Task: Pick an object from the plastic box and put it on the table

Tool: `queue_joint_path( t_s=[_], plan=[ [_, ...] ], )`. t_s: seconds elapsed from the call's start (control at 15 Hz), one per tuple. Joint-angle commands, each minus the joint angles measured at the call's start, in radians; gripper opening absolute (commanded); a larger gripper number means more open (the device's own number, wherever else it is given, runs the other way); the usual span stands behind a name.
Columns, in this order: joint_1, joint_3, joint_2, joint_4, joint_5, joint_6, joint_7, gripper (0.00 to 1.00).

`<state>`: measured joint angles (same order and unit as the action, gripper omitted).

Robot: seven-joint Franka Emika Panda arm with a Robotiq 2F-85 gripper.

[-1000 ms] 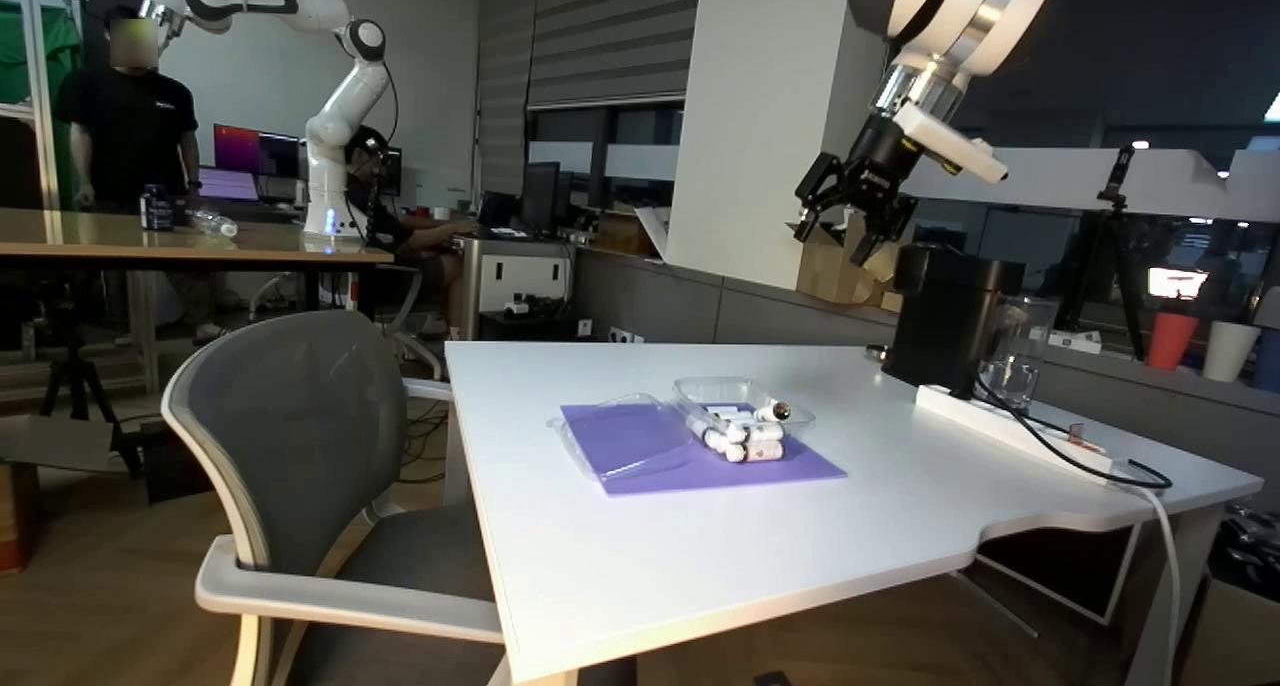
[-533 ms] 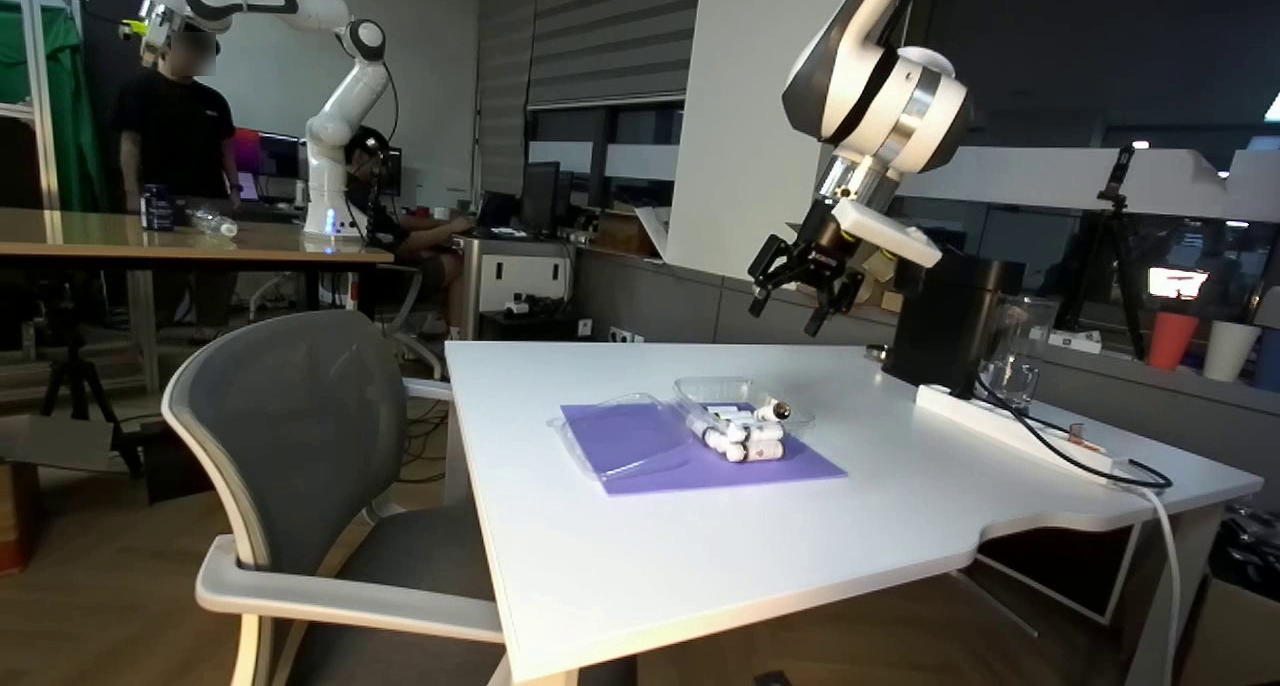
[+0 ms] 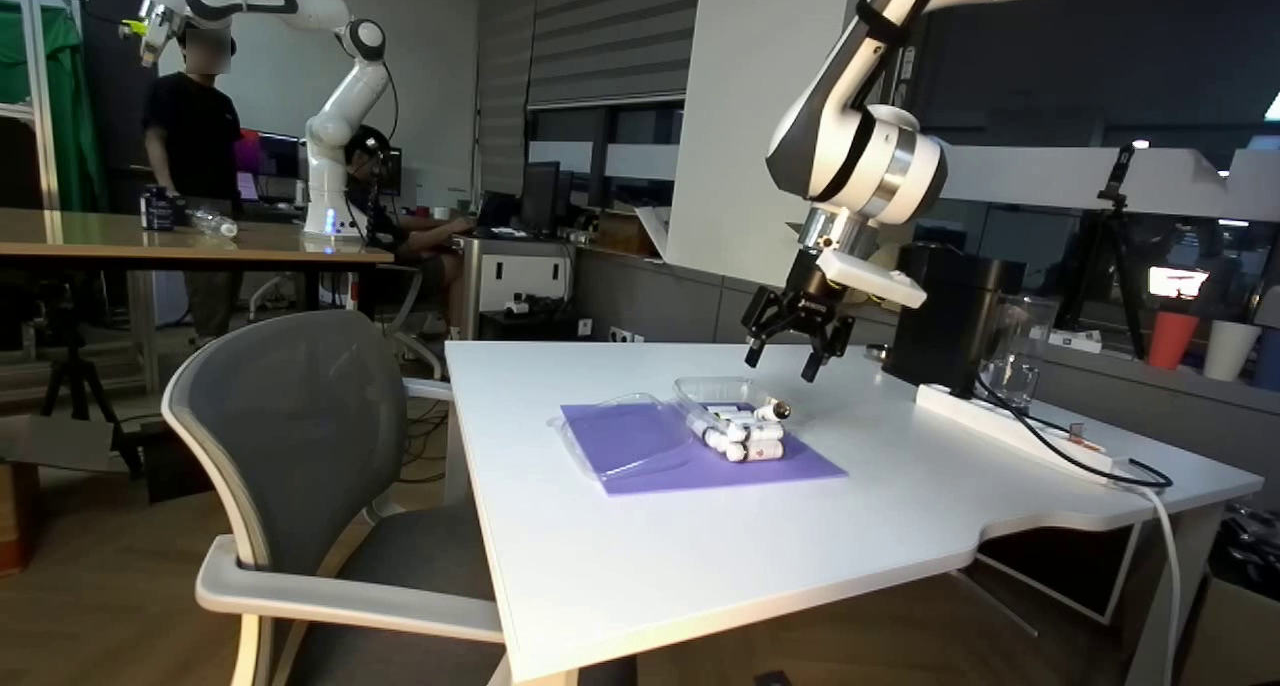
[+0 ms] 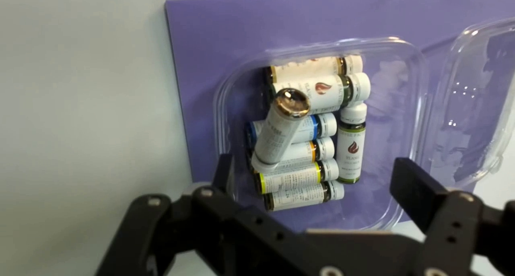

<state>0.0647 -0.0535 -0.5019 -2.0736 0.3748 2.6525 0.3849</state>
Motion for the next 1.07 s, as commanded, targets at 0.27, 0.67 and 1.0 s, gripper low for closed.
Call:
queue_joint_path(
  t_s=[0.27, 0.67, 1.0],
  plan=[
    [0.093, -0.09, -0.028, 0.042, 0.023, -0.024, -0.01, 1.0],
    [0.125, -0.084, -0.126, 0.157, 0.048, -0.122, -0.11, 1.0],
    [0.129, -0.079, -0.206, 0.27, 0.044, -0.25, -0.155, 1.0]
  ],
)
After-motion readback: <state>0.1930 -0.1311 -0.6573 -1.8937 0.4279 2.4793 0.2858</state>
